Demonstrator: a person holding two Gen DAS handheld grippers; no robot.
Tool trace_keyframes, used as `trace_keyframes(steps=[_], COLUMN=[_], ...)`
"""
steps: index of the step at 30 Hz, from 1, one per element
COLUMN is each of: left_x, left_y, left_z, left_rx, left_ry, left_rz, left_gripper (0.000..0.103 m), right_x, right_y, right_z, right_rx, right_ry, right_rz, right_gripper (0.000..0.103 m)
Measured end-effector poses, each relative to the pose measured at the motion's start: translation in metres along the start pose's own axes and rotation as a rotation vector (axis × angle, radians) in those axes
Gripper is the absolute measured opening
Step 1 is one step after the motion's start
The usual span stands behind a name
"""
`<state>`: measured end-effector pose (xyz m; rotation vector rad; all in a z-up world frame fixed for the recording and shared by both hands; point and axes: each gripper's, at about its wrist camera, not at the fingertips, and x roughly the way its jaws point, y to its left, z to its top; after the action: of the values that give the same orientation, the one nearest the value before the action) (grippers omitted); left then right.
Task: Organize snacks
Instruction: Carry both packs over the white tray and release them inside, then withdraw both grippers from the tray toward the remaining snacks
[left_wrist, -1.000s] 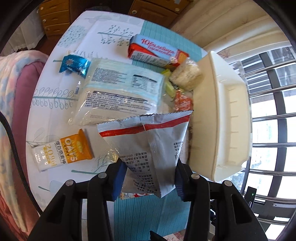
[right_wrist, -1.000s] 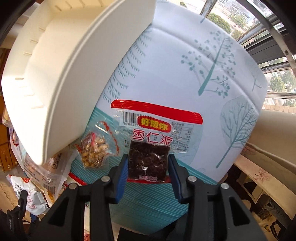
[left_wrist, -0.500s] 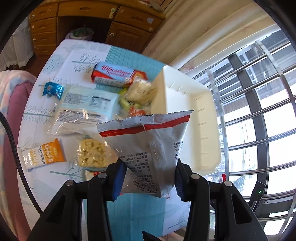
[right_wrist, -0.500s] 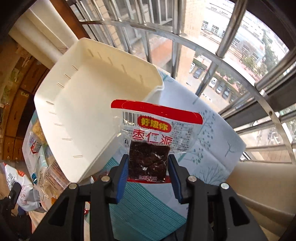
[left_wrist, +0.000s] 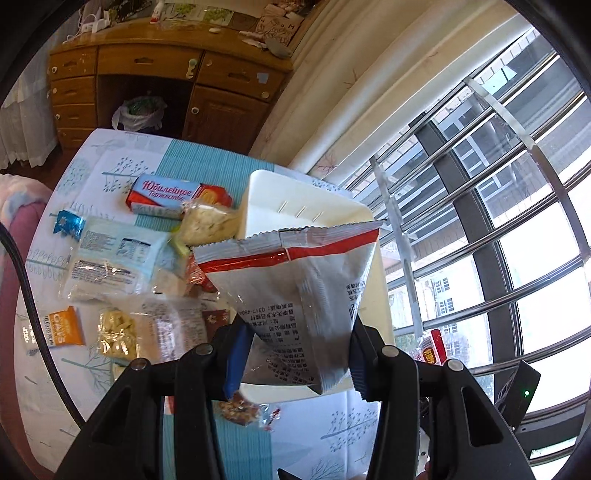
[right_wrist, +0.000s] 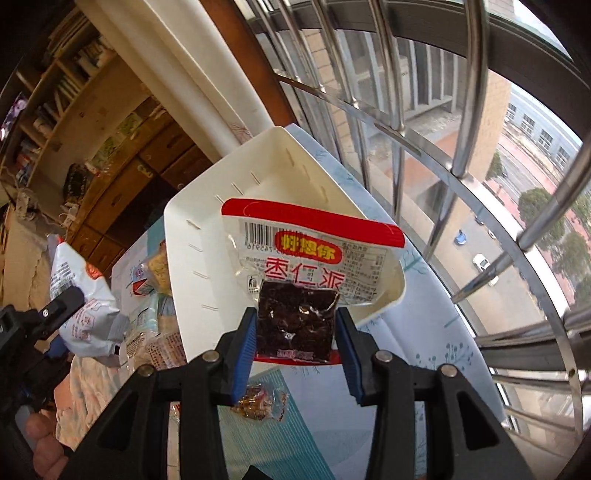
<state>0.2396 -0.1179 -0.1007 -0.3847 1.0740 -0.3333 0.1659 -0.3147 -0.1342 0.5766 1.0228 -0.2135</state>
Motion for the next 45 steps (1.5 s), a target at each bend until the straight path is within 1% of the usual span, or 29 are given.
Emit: trace_keyframes(steps=[3, 6, 12, 14, 15, 16, 17, 18, 19, 24, 29, 35, 41, 45], left_x=[0.008, 0.017, 0.031, 0.033, 0.035, 0.036, 0.036, 0.036, 0.035, 0.029, 0.012, -0.016, -0.049, -0.068], left_y=[-0.015, -0.027, -0.046, -0.048, -0.05, -0.051, -0.052, -0.052, -0.052, -0.05, -0.039, -0.019, 0.021, 0.051], left_z=[0.001, 0.002, 0.0, 0.0, -0.001, -0.001, -0.002, -0.003, -0.004, -0.008, -0.019, -0.029, -0.049, -0.062], left_rx=[0.0, -0.001, -0.001, 0.001, 0.003, 0.002, 0.0, 0.0, 0.0, -0.01, -0.025, -0.022, -0.078, -0.093], left_ry=[-0.004, -0.002, 0.007, 0.01, 0.021, 0.028, 0.032, 0.035, 0.037, 0.043, 0.041, 0.011, -0.02, -0.029], left_rz=[0.0, 0.021, 0.046, 0.068, 0.082, 0.093, 0.102, 0.109, 0.116, 0.157, 0.207, 0.277, 0.318, 0.347], left_gripper=[0.045, 0.045, 0.045, 0.052, 0.061, 0.063, 0.063, 0.063, 0.064, 0.066, 0.066, 0.066, 0.066, 0.066], right_x=[-0.003, -0.004, -0.001, 0.001, 0.002, 0.002, 0.003, 0.002, 0.001, -0.003, -0.005, -0.001, 0.006, 0.011], right_y=[-0.004, -0.003, -0.009, -0.011, -0.011, -0.012, -0.013, -0.014, -0.015, -0.016, -0.012, 0.004, 0.026, 0.045], right_z=[0.007, 0.012, 0.021, 0.023, 0.024, 0.024, 0.025, 0.026, 0.026, 0.026, 0.02, 0.008, -0.014, -0.032], right_rx=[-0.07, -0.145, -0.194, -0.198, -0.201, -0.202, -0.2, -0.198, -0.197, -0.2, -0.209, -0.239, -0.281, -0.308], right_ry=[-0.019, -0.027, -0.014, -0.008, -0.007, -0.006, -0.006, -0.01, -0.013, -0.02, -0.009, 0.038, 0.093, 0.131], right_rz=[0.053, 0.096, 0.151, 0.158, 0.153, 0.148, 0.14, 0.134, 0.136, 0.155, 0.177, 0.204, 0.229, 0.226], right_gripper=[0.042, 0.042, 0.042, 0.044, 0.046, 0.053, 0.057, 0.064, 0.066, 0.066, 0.066, 0.066, 0.066, 0.066])
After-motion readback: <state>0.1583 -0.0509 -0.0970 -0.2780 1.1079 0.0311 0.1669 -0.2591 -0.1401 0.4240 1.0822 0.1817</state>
